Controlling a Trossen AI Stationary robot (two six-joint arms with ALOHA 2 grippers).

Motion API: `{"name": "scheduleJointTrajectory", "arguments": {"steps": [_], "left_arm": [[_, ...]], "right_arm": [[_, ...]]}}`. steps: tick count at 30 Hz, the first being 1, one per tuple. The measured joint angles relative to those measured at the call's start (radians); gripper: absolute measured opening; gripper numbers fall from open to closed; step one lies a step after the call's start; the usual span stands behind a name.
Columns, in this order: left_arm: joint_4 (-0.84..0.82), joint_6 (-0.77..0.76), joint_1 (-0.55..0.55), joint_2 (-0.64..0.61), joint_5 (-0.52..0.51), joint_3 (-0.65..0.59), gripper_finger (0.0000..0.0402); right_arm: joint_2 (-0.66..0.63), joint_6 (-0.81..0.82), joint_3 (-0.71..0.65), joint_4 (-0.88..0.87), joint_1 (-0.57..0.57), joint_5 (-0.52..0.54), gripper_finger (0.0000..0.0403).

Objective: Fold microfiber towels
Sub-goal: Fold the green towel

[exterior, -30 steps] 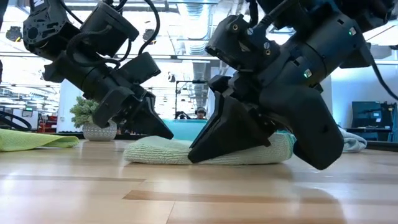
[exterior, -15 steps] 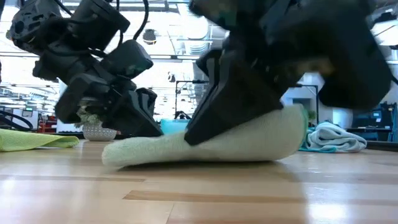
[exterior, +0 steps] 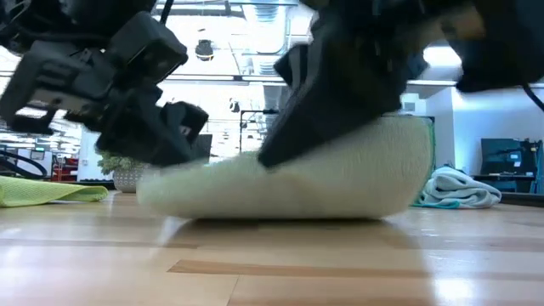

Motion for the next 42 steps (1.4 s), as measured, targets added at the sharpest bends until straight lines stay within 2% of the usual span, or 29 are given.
{"name": "scheduleJointTrajectory", "arguments": {"steps": [7,14,16,19,22,26,30,35,39,42], "left_arm": [[0.096,-0.001,-0.012,0.125,-0.004,0.011,0.0000],[0.075,-0.026,-0.022,0.108,0.133,0.049,0.0000],[0.076,-0.018,-0.032,0.103,0.107,0.066,0.0000],[0.074,0.008,-0.042,0.103,-0.026,0.101,0.0000],[0.074,0.027,-0.043,0.103,-0.093,0.113,0.0000],[0.051,0.028,-0.044,0.110,-0.097,0.110,0.0000],[-0.039,0.029,-0.045,0.108,-0.088,0.108,0.0000],[-0.104,0.033,-0.051,0.037,-0.110,0.109,0.0000],[-0.031,0.035,-0.055,0.013,-0.131,0.109,0.0000],[0.062,0.036,-0.046,0.044,-0.084,0.113,0.0000]], "right_arm": [[-0.046,0.035,0.000,-0.037,0.010,0.020,0.0009],[-0.048,0.092,-0.007,-0.084,0.011,0.019,0.0014],[-0.048,0.094,-0.008,-0.087,0.011,0.015,0.0012],[-0.049,0.097,-0.008,-0.085,0.020,0.013,0.0007],[-0.059,0.101,-0.009,-0.081,0.032,0.013,0.0011],[-0.059,0.112,-0.009,-0.090,0.037,0.012,0.0016],[-0.059,0.114,-0.009,-0.100,0.035,0.012,0.0011],[-0.059,0.114,-0.009,-0.104,0.035,-0.014,0.0017],[-0.059,0.114,-0.009,-0.107,0.035,-0.015,0.0015],[-0.059,0.114,-0.009,-0.107,0.036,-0.016,0.0011]]}}
